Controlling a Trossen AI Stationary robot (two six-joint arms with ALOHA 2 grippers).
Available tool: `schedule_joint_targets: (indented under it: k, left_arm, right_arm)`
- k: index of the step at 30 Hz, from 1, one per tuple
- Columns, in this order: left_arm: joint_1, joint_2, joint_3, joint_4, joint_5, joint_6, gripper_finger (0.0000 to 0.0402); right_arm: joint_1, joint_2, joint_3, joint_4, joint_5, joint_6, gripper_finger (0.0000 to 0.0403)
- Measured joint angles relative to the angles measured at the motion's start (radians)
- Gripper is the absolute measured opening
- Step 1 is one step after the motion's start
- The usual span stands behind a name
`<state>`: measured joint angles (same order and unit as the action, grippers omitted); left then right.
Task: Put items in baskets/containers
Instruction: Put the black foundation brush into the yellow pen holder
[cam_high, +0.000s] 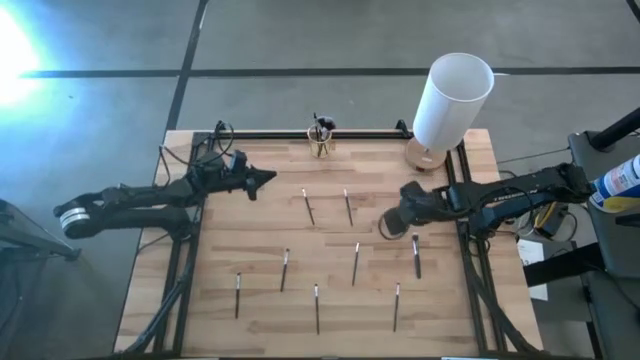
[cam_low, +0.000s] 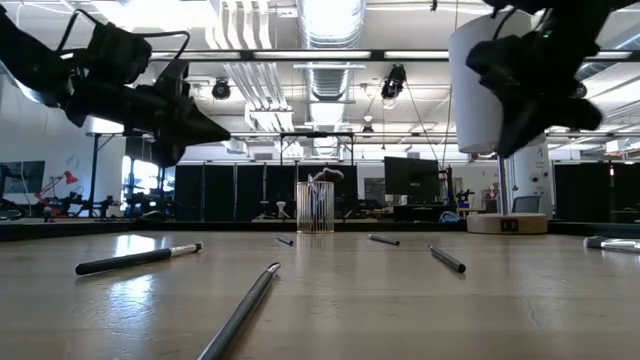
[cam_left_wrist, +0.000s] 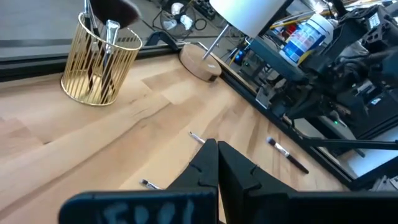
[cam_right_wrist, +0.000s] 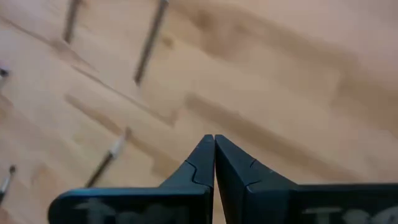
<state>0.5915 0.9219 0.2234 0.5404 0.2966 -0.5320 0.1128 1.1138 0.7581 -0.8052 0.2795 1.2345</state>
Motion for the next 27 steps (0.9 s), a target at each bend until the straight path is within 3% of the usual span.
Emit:
schedule_joint_targets:
  k: [6,10,18,23,27]
  left_arm:
    - [-0.001,-0.003,-0.003,0.005,-0.021,-0.002,0.0000]
    - [-0.001,-0.003,0.000,0.007,-0.044,0.008,0.0000]
    - [-0.003,-0.001,0.000,0.001,-0.116,0.008,0.0000]
    - [-0.003,-0.001,0.000,-0.001,-0.116,0.015,0.0000]
    - [-0.003,-0.001,0.000,-0.002,-0.116,0.015,0.0000]
  right_arm:
    - [0.019,-0.013,-0.010,-0.139,-0.034,0.130,0.0009]
    - [0.020,-0.021,-0.040,-0.136,-0.127,0.197,0.0017]
    - [0.027,-0.021,-0.166,-0.097,-0.247,0.376,0.0106]
    - [0.027,-0.019,-0.242,0.026,-0.232,0.411,0.0162]
    - [0.026,0.008,-0.290,0.088,-0.213,0.436,0.0178]
